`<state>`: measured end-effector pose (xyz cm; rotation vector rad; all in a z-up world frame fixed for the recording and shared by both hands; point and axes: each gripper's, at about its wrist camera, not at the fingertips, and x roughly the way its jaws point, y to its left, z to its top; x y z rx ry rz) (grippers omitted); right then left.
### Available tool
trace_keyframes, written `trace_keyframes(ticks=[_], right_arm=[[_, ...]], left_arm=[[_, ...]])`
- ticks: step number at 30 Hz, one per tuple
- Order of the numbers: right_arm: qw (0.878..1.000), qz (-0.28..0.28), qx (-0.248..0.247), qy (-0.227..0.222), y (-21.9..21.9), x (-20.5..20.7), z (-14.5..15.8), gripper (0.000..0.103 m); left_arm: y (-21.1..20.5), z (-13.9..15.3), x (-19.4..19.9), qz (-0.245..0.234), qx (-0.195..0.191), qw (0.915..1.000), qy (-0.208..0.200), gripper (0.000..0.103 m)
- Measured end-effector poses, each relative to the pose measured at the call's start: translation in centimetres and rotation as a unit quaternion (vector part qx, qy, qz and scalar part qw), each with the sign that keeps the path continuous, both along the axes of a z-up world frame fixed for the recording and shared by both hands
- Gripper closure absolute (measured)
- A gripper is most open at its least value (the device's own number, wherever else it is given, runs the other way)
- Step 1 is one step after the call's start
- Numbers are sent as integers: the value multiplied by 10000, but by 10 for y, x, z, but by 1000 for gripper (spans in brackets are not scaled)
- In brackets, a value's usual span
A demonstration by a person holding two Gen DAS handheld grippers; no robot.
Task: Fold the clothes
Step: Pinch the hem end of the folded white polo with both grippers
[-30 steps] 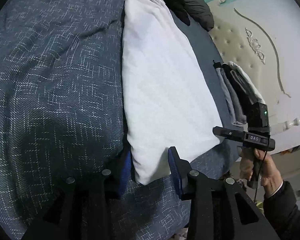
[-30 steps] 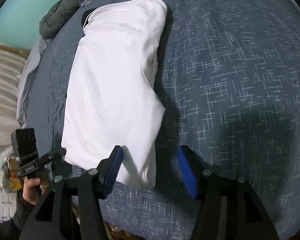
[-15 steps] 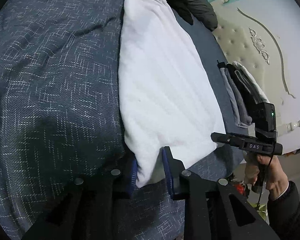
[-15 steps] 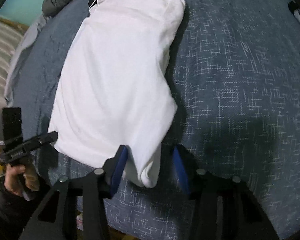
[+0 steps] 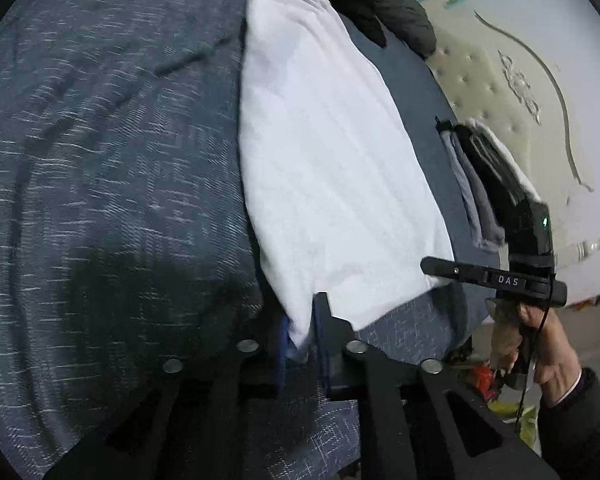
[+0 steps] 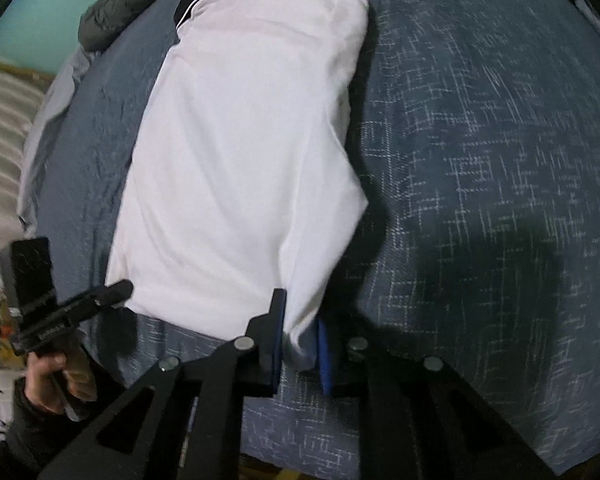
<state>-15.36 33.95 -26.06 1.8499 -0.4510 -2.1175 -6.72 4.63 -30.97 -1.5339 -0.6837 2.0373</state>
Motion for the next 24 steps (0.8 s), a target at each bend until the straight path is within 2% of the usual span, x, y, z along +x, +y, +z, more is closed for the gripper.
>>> trace_keyframes(ticks=[1, 2, 4, 5, 12, 13, 14, 15, 20, 24], right_arm=[[9999, -117, -48, -18, 5, 0, -1, 80], [9996, -263, -112, -30, 11, -1, -1, 69], [9981, -471, -395, -42, 19, -2, -2, 54], [9977, -488, -473, -31, 20, -3, -3, 53], [9998, 55, 60, 177, -4, 0, -7, 51], [9997, 105, 67, 210, -5, 1, -7, 57], [9997, 150, 38, 212, -6, 2, -8, 68], [9996, 194, 9, 213, -7, 3, -10, 70], [9994, 235, -100, 252, -2, 6, -14, 87], [9989, 168, -352, 268, 12, 12, -15, 92]], left_arm=[[-2, 1, -1, 57, 18, 10000, 12, 68], [-2, 0, -3, 82, 58, 9999, -3, 63], [-2, -3, -7, 104, 94, 9999, -27, 59], [0, -4, -8, 99, 72, 9999, -23, 59], [14, -4, -15, 40, 12, 10000, -2, 61], [16, -3, -15, 15, -20, 10000, 7, 68], [17, -3, -15, -11, -39, 10000, 9, 75], [18, -3, -14, -37, -56, 10000, 10, 86], [23, -3, -13, -145, -126, 9998, 20, 94], [25, 11, -15, -258, -227, 9992, 179, 95]])
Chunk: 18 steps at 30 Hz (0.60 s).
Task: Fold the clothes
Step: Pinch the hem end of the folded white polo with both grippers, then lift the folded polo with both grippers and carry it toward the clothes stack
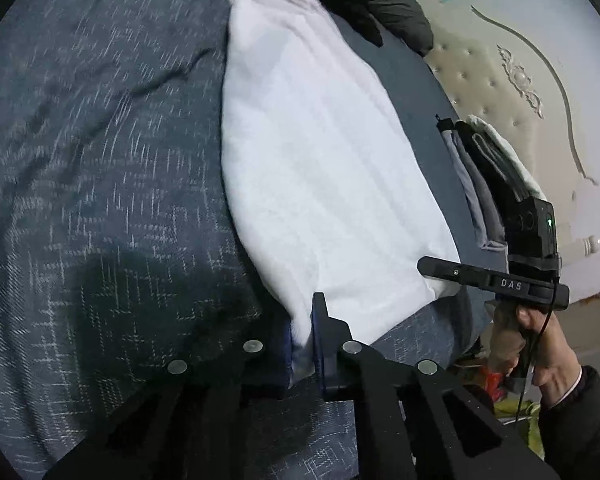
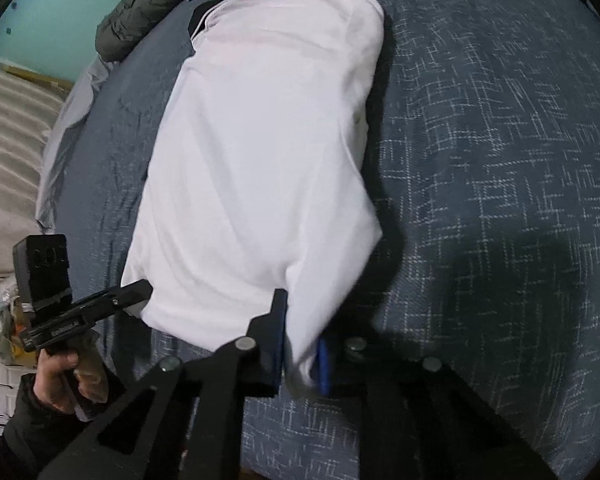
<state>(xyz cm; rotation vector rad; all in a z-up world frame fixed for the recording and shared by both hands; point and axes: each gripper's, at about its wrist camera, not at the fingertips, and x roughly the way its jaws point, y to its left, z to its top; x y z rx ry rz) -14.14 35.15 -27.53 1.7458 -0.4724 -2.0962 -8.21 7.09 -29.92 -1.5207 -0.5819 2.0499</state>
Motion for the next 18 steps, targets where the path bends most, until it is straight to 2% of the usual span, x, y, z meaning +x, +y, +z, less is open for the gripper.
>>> trace_keyframes(ticks=[10, 18], right_arm=[[9989, 101, -364, 291, 18, 14, 10, 95], [9956, 64, -573, 734, 14, 2, 80, 95]], left_arm=[[8, 55, -14, -88, 118, 9989, 445, 95], [21, 119, -34, -112, 150, 9960, 876, 95]])
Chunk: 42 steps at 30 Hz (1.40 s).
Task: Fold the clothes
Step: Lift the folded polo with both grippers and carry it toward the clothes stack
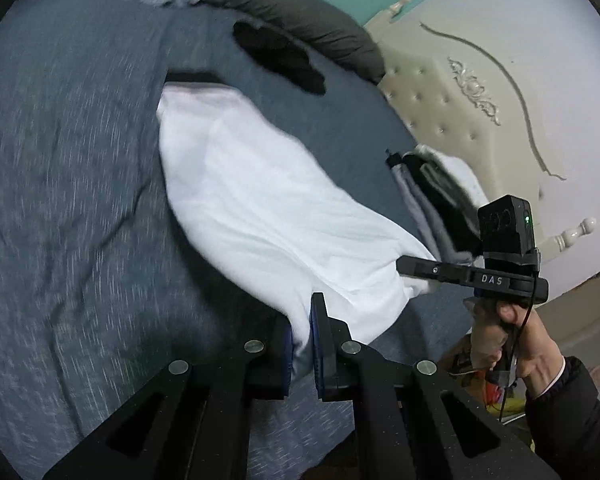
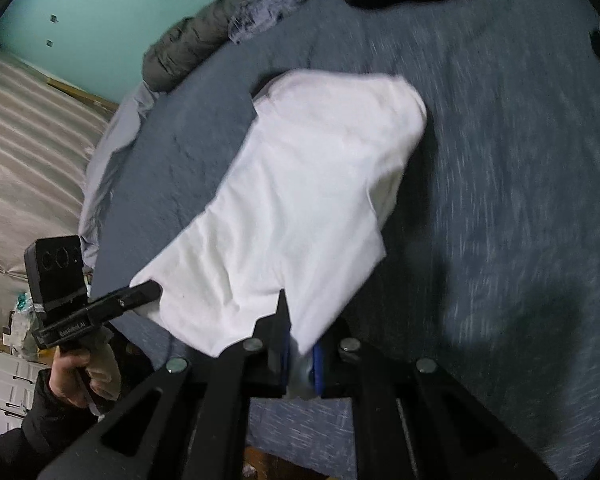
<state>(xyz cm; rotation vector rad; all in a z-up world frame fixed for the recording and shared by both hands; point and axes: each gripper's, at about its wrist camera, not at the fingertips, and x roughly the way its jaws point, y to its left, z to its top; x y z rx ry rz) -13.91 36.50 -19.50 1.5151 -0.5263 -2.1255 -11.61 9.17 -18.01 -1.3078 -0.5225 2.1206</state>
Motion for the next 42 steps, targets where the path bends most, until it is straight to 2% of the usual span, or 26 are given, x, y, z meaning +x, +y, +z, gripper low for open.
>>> trace_keyframes(ticks=[6, 16, 24, 33, 42], right_arm=[[9992, -94, -14, 394, 16, -17, 62, 95], [9948, -270, 152, 967, 37, -38, 147, 96], [9916, -447, 196, 1194, 72, -44, 191, 96], [9868, -608, 322, 1465, 118, -60, 235, 96], [9782, -786, 583, 1831, 179, -95, 291, 96]], left_arm=[[5, 57, -23, -87, -35, 9991, 407, 95], [45, 134, -54, -303, 40, 9960, 845, 95], [83, 181, -69, -556, 106, 9923, 1098, 95], [128, 215, -96, -705, 172, 9894, 1257, 95], [198, 270, -148, -885, 202, 9838, 1546, 95]])
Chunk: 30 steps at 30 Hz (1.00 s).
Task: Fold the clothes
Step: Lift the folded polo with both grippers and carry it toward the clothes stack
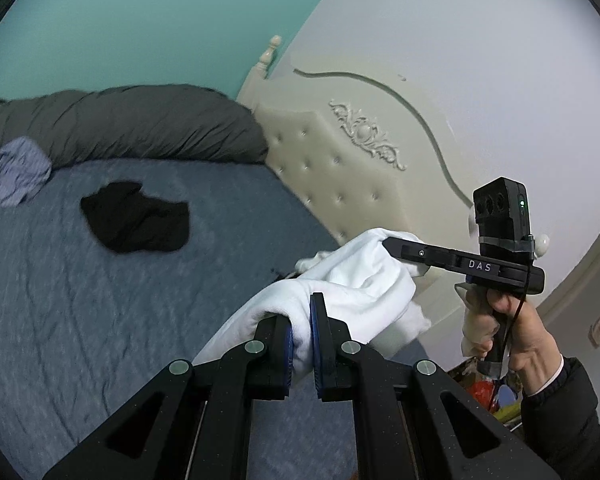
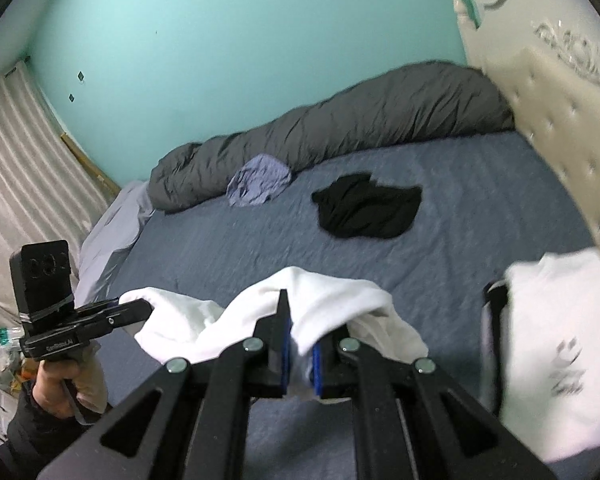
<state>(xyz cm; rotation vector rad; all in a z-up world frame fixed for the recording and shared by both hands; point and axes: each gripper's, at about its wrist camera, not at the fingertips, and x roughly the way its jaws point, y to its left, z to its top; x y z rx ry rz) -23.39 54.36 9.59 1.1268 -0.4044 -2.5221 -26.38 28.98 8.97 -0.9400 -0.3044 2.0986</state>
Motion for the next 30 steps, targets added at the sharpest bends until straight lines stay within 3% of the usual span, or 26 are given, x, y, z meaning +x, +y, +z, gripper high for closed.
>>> trace_keyframes(ticks=[14, 30], right_arm=[[9950, -688, 503, 521, 118, -77, 53, 96], [9822, -1507, 847, 740, 240, -139, 42, 96]], left_arm=[[139, 37, -94, -320, -26, 9992, 219, 95], [257, 29, -175, -449, -23, 9988, 170, 95]])
